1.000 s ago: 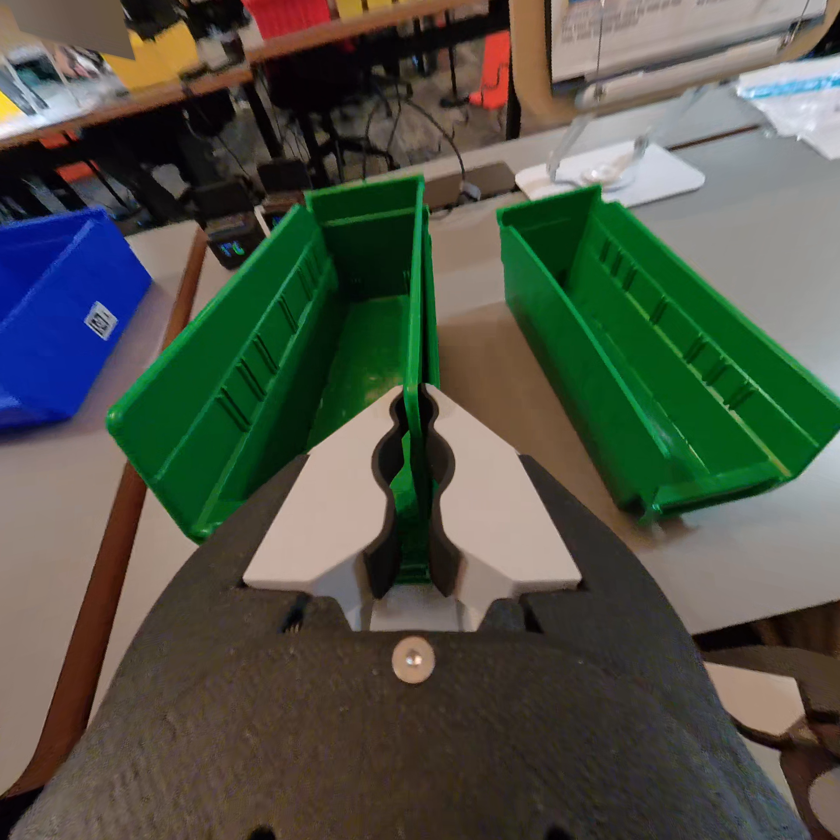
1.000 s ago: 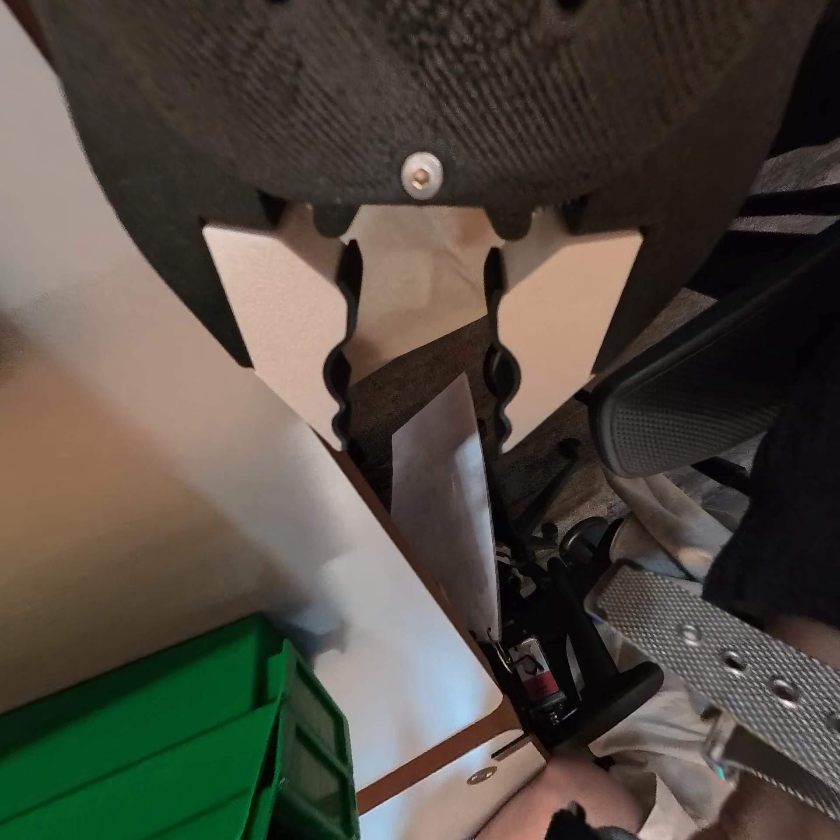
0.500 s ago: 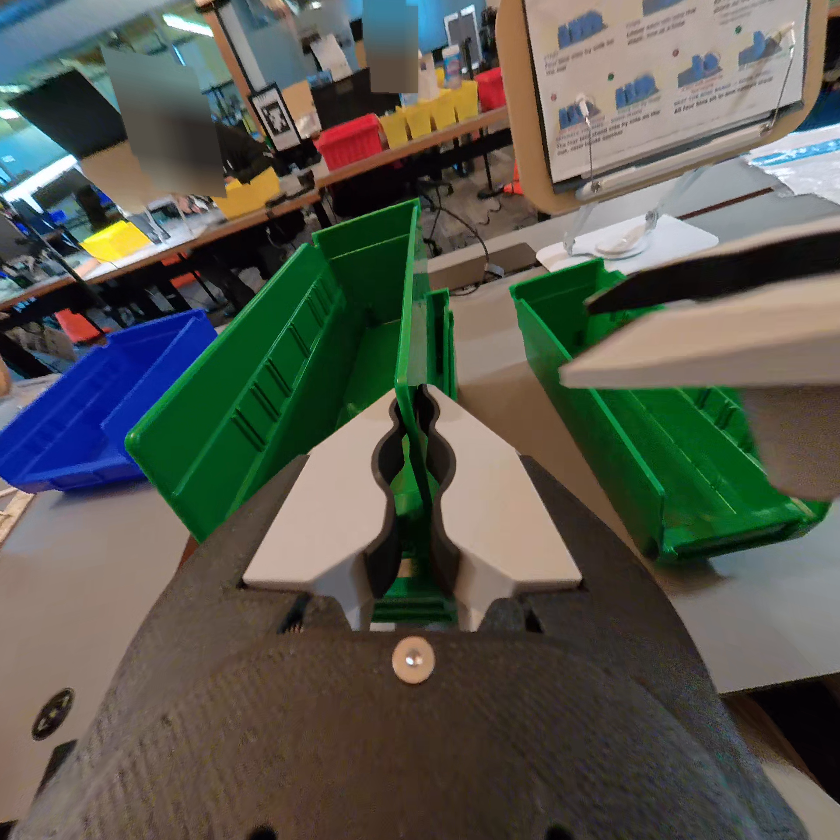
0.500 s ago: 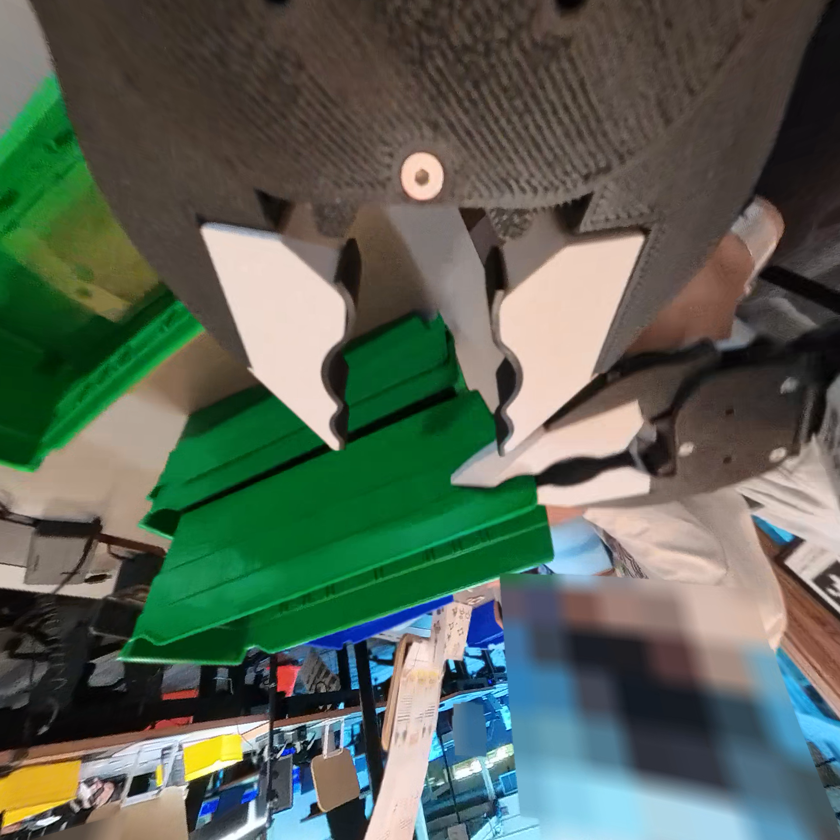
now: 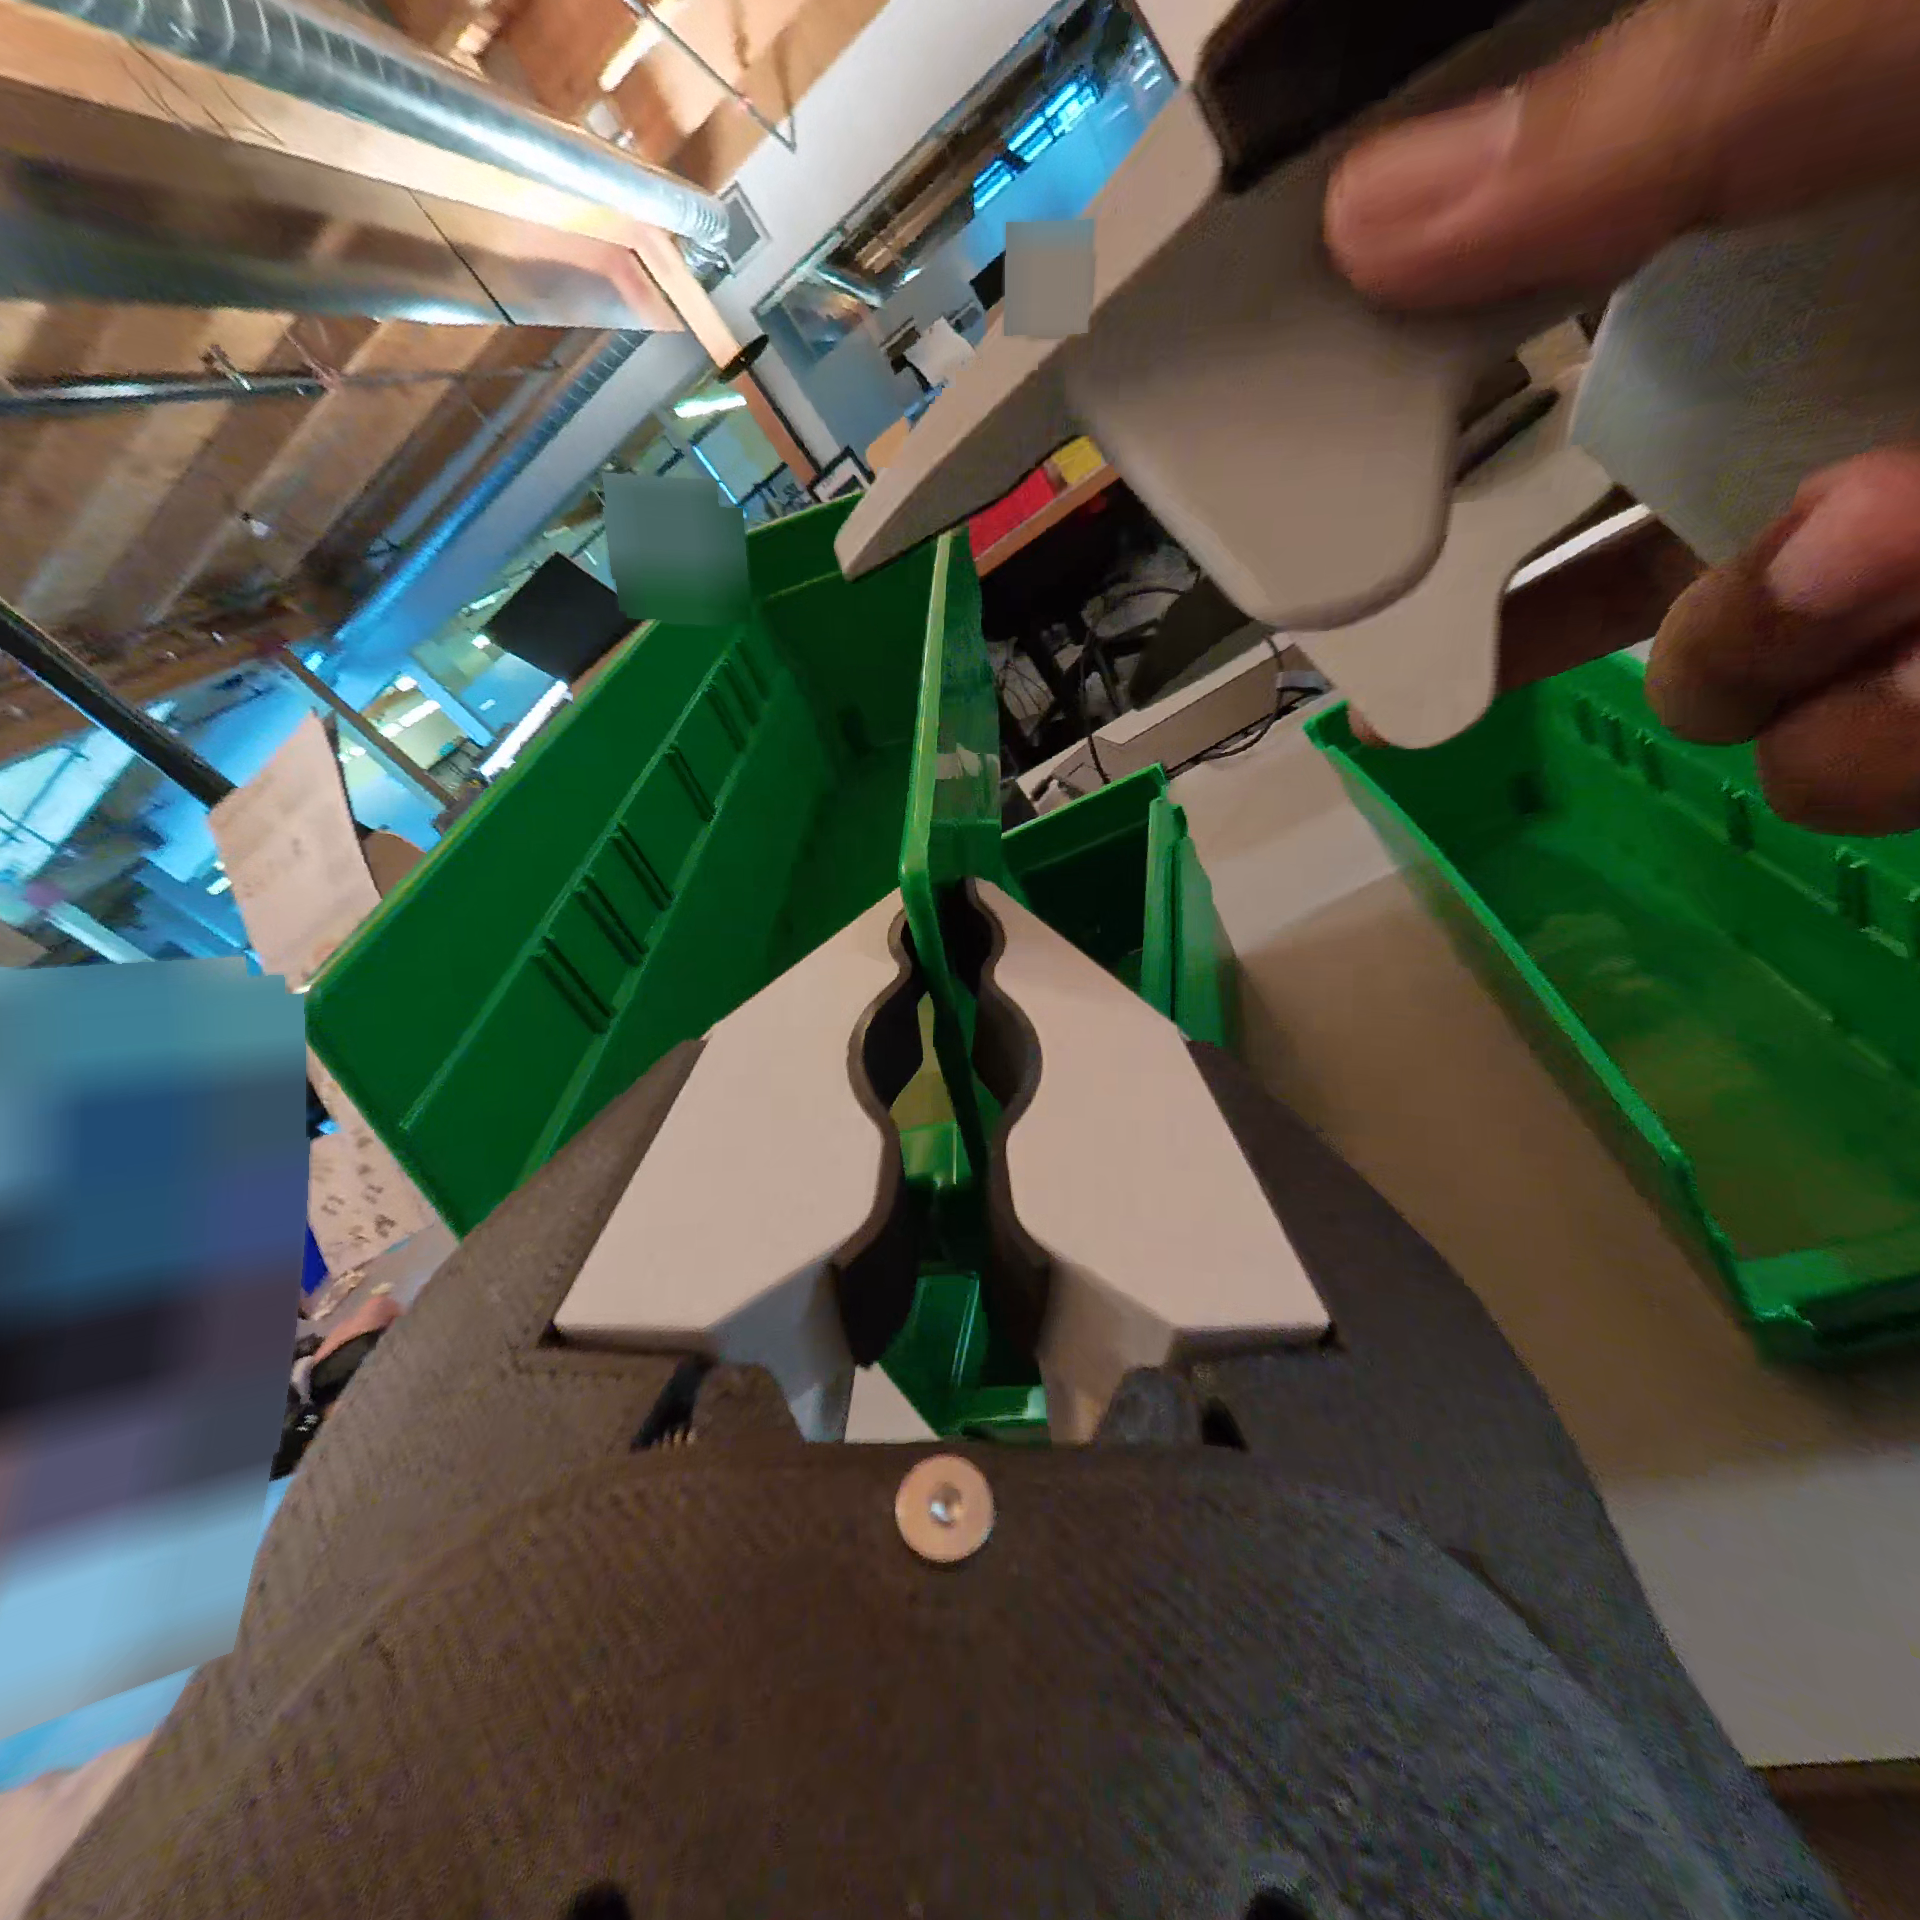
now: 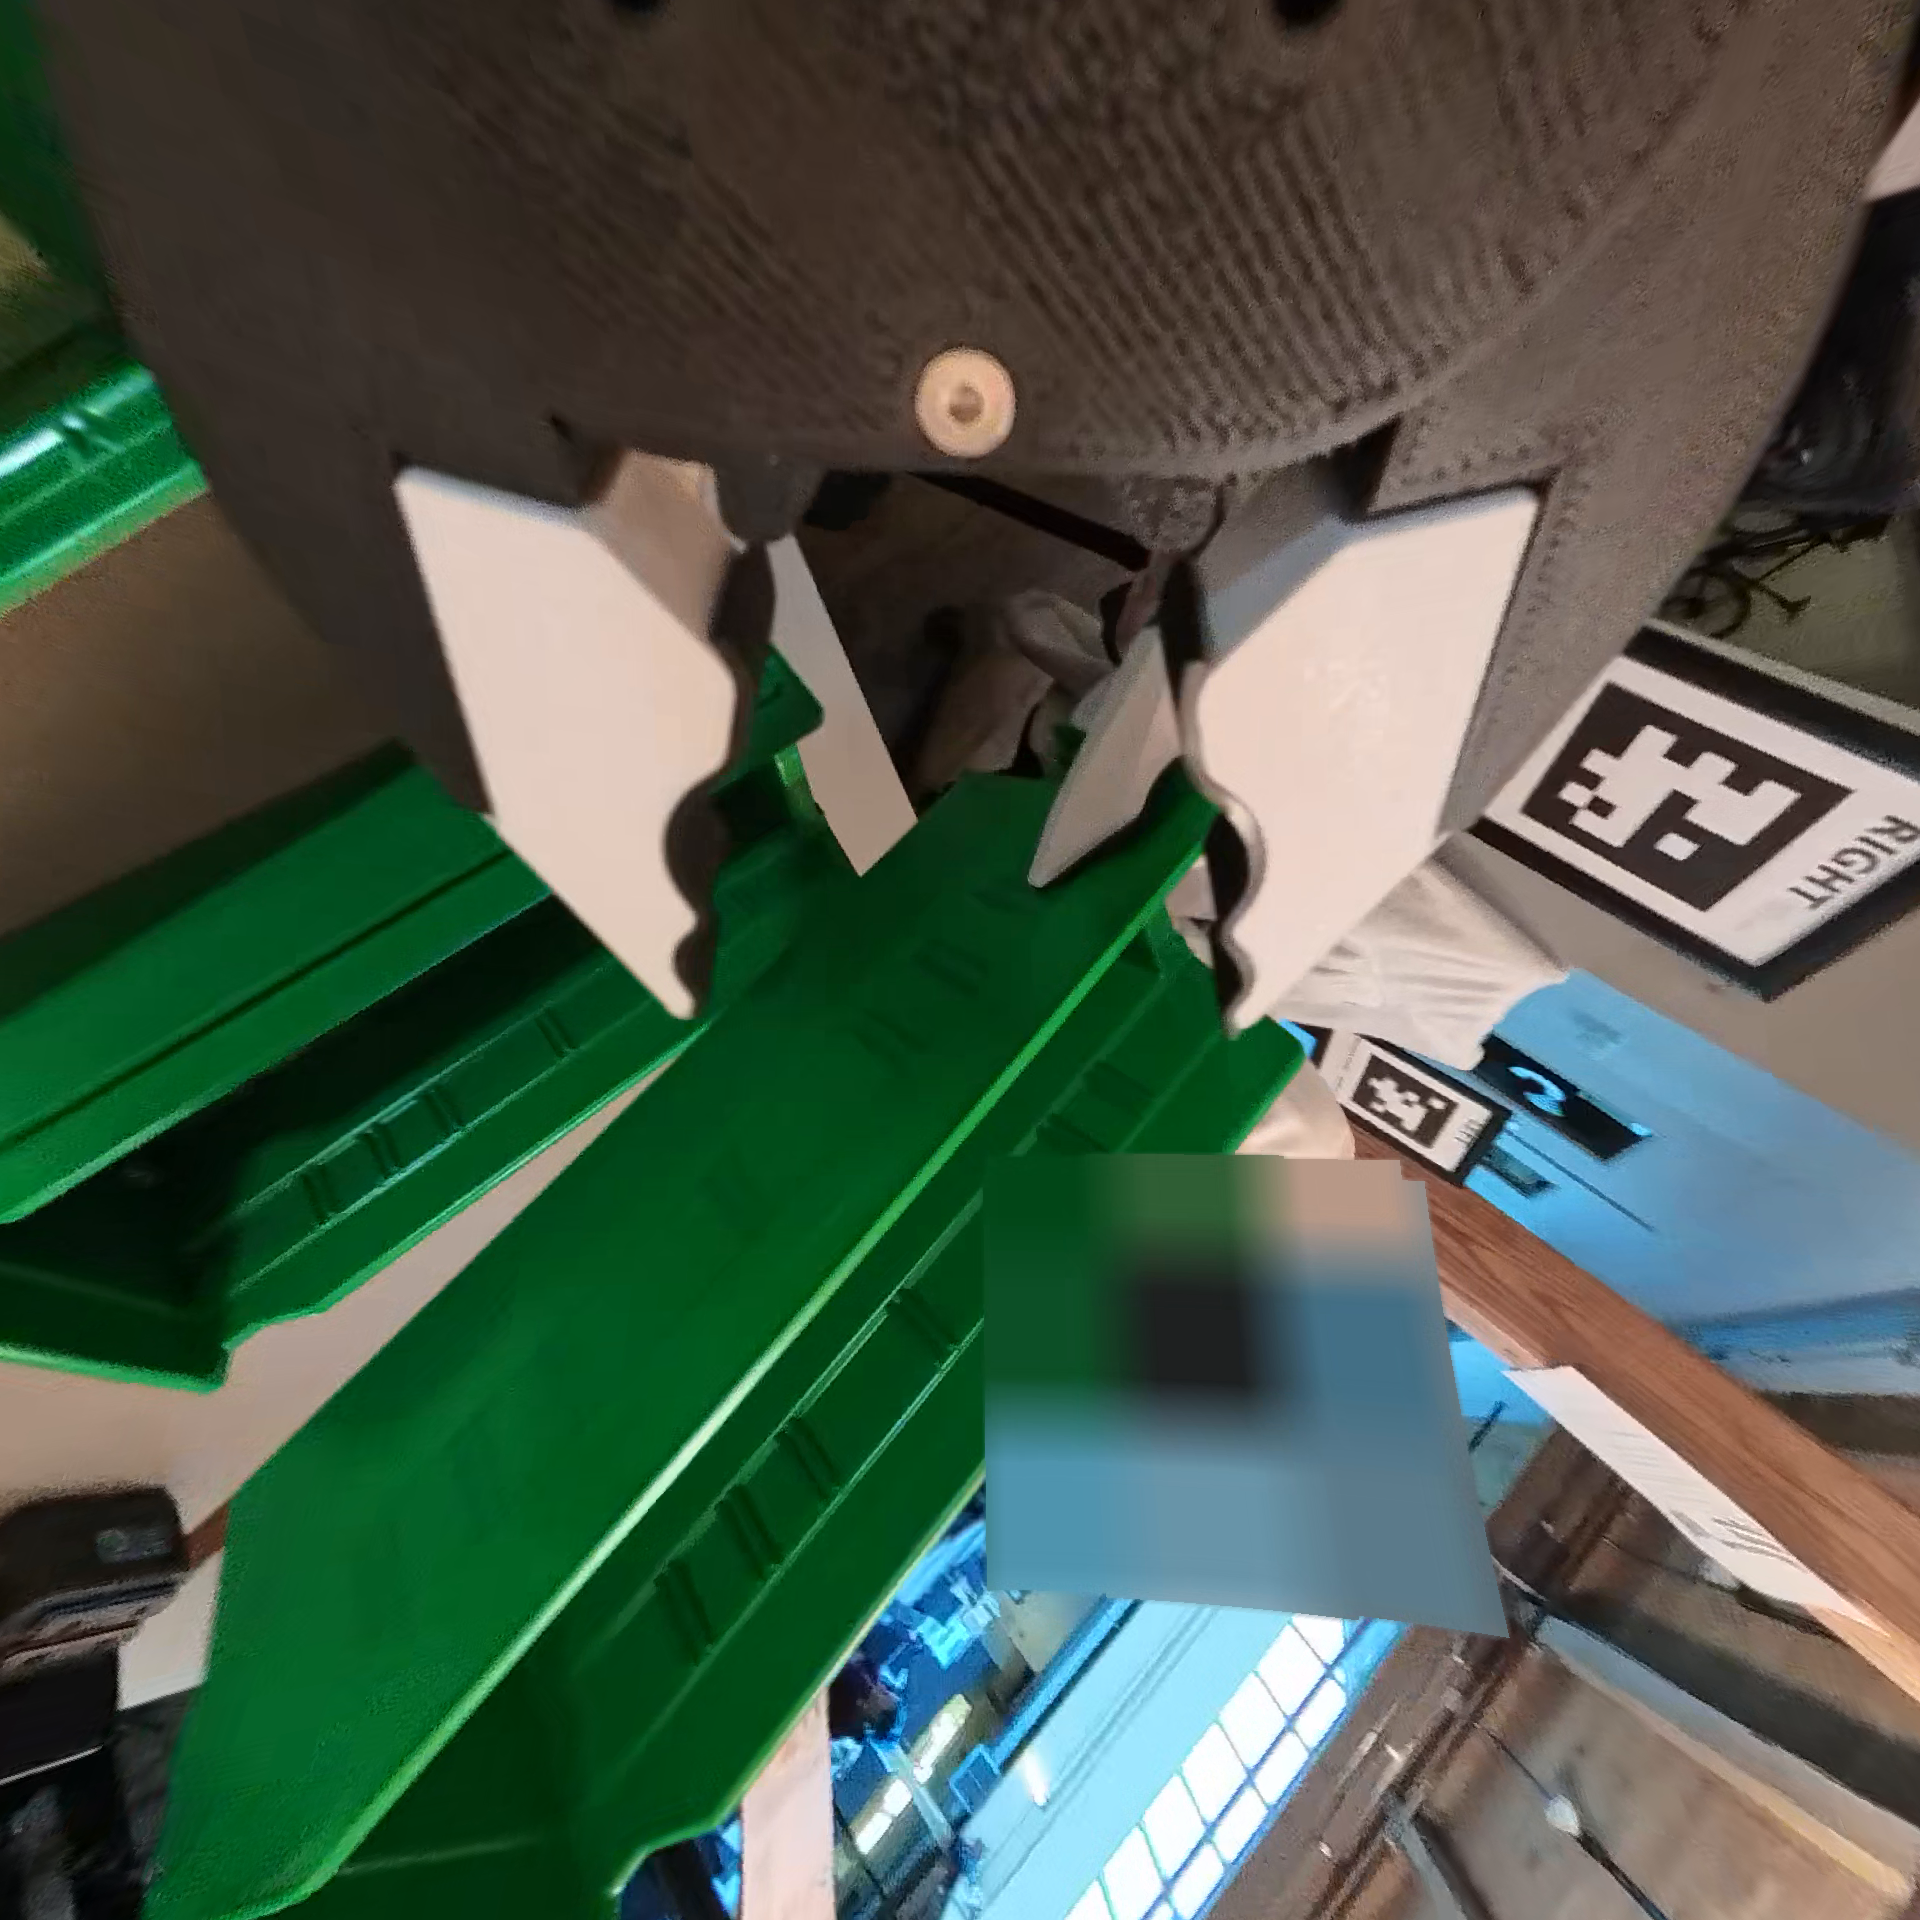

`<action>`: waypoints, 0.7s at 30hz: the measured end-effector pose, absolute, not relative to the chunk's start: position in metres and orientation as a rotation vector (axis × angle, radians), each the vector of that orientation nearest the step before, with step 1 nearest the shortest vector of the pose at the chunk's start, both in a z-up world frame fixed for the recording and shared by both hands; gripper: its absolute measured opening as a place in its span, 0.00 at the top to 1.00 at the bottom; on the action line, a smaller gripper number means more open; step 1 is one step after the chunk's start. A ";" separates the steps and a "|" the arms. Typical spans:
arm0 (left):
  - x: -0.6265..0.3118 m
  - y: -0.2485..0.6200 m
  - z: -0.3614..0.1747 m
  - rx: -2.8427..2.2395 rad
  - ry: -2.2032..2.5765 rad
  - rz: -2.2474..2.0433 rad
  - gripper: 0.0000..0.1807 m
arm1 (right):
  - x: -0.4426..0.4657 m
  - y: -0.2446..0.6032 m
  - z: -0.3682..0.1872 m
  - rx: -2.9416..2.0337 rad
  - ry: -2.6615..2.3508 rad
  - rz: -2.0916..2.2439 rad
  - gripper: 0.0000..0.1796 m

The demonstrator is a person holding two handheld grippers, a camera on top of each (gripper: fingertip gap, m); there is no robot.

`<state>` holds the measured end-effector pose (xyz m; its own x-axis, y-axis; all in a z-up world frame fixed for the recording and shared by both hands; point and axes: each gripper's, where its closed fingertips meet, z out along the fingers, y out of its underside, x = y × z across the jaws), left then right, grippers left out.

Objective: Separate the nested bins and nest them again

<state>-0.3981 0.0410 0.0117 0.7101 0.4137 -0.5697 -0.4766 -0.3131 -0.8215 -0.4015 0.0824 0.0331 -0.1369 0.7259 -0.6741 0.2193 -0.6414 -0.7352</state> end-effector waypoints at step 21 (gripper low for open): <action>-0.306 0.075 -0.007 -1.365 0.541 1.414 0.90 | -0.339 0.126 0.032 -1.633 -0.882 1.844 0.98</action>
